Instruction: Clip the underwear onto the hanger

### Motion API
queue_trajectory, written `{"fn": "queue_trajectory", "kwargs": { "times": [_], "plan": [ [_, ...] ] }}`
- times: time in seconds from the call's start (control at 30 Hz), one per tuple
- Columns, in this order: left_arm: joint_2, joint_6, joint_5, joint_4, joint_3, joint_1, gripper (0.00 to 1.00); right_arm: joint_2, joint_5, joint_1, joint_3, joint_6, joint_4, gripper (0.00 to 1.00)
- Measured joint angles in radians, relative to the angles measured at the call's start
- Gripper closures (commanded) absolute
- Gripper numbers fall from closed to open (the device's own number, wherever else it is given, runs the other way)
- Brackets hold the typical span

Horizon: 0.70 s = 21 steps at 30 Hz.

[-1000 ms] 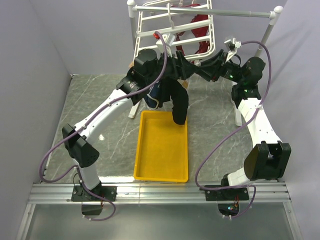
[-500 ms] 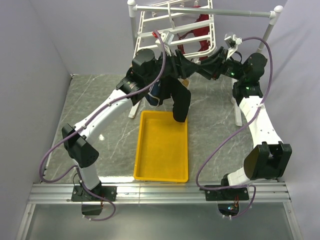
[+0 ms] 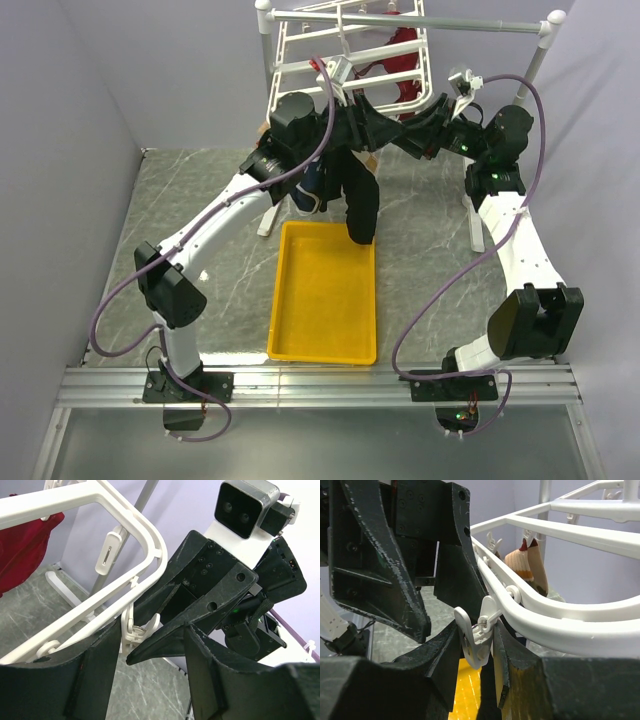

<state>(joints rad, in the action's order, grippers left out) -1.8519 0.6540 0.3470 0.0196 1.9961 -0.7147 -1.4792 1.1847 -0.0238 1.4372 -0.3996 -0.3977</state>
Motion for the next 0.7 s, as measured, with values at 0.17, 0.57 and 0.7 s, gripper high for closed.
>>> {"fn": "queue_trajectory", "kwargs": {
  "times": [0.17, 0.57, 0.7],
  "plan": [
    [-0.006, 0.005, -0.005, 0.004, 0.000, 0.000, 0.43, -0.001, -0.003, 0.000, 0.001, 0.000, 0.004, 1.00],
    [-0.018, 0.100, -0.034, 0.014, 0.011, 0.007, 0.41, 0.000, -0.064, -0.018, 0.002, 0.047, 0.029, 1.00],
    [-0.018, 0.116, -0.061, 0.020, 0.007, 0.006, 0.42, 0.006, -0.093, -0.026, 0.002, 0.076, 0.043, 1.00]
  ]
}}
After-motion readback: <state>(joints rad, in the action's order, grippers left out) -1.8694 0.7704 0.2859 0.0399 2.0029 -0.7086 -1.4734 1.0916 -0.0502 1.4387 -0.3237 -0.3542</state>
